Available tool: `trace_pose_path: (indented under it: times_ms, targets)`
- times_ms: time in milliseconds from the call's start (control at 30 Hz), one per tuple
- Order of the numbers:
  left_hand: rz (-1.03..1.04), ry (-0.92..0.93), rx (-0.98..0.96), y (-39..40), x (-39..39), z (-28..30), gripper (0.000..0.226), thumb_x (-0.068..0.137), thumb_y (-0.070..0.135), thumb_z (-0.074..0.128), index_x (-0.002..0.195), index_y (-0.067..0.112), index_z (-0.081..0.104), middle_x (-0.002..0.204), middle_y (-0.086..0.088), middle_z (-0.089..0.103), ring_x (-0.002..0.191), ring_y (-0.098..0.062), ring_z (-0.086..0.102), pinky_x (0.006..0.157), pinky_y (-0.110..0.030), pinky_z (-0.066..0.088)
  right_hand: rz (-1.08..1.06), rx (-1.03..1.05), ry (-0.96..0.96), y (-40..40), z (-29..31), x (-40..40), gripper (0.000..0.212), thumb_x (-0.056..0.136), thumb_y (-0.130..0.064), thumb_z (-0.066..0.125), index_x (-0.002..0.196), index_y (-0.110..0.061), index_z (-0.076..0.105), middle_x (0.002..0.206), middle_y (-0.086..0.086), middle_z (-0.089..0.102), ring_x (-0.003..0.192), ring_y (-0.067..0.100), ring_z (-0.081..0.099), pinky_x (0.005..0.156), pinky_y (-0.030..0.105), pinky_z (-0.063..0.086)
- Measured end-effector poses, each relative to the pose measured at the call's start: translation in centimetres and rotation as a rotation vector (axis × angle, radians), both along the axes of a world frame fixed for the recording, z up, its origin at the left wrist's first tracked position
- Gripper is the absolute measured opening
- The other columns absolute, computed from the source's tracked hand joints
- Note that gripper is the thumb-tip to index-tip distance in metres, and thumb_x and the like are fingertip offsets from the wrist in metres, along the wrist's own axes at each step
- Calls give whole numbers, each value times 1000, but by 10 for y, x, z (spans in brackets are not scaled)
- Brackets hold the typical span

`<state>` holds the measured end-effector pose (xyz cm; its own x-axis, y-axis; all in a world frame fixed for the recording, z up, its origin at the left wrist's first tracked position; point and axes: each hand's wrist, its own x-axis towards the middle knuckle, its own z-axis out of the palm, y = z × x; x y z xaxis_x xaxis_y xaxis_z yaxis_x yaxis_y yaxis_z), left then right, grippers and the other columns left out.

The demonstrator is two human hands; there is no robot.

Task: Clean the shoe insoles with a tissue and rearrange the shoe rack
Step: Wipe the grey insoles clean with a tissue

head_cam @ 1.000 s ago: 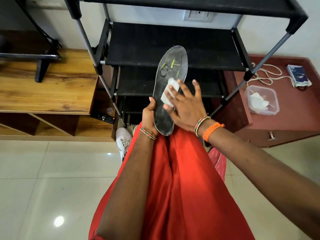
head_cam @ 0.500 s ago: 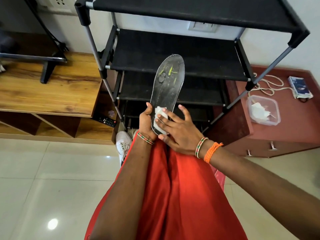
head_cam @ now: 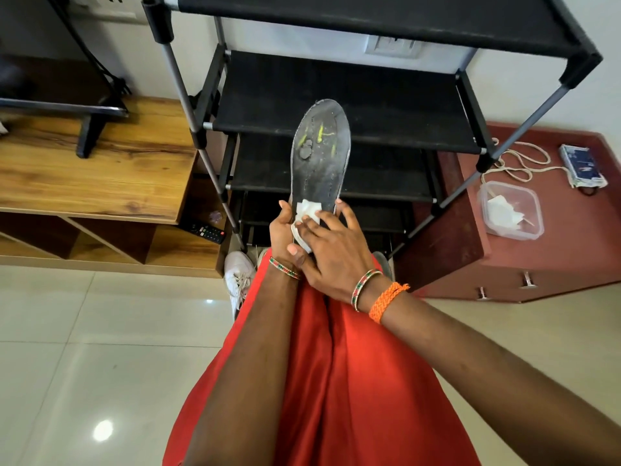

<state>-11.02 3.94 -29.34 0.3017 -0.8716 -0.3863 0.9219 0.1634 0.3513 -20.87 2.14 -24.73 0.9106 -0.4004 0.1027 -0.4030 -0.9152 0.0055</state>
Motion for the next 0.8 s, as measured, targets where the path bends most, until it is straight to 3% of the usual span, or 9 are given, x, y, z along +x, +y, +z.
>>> trace_pose_path:
  times_ms: [100,200,300,467,500,567,633,700,800]
  targets:
    - [47,25,-22,2,8,-4,70,99,49,18,99,1,68,95,-15,70,86,-26,70,77,-36,56,37,41,-74,7,5,1,58,93,-46,23,115,-12,65,109,1,70,116,25,52,113,46,11]
    - [13,23,-3,2,10,-3,64,97,50,21,124,2,52,101,-15,68,90,-27,68,80,-39,55,10,-30,8,-9,7,2,60,93,-47,19,123,-14,60,120,-2,65,131,28,40,114,50,5]
    - [27,-12,11,1,5,-1,59,99,47,21,140,7,35,99,-14,69,86,-26,70,72,-36,59,-70,-55,84,-15,8,4,67,93,-48,11,128,-14,56,128,0,60,136,28,32,114,50,-2]
    - [90,-32,22,-2,4,-2,55,100,45,19,139,10,38,113,-13,61,101,-28,62,95,-40,48,11,-23,13,-3,10,0,61,93,-44,18,106,-16,70,105,-4,71,118,24,50,114,46,3]
    - [113,-31,25,-2,4,-2,54,100,43,19,140,11,37,113,-14,61,100,-29,62,93,-40,50,23,-45,28,-6,12,-1,60,93,-43,18,104,-18,71,103,-6,71,117,24,50,113,46,2]
    - [103,-27,41,-3,2,1,52,101,42,20,137,10,40,103,-15,66,87,-29,68,75,-38,58,-13,-81,84,-15,14,-2,58,93,-41,17,108,-20,69,108,-8,70,122,23,46,114,47,-2]
    - [87,-51,44,-4,-1,2,47,101,40,18,123,12,49,92,-14,71,77,-27,71,66,-36,59,-85,-92,131,-19,15,1,59,93,-40,16,115,-17,65,116,-5,66,128,24,41,115,50,-3]
    - [104,-71,50,-6,-2,-1,46,102,38,15,119,14,51,94,-10,72,83,-23,70,74,-34,58,-121,-75,145,-12,14,2,62,92,-40,14,118,-12,63,118,-1,65,129,24,40,115,50,-5]
    - [122,-56,26,-4,2,-3,51,101,41,18,133,11,44,114,-14,61,98,-29,60,92,-41,49,-63,-21,109,3,9,-6,63,91,-41,14,114,-12,66,115,-3,67,127,22,43,113,48,-6]
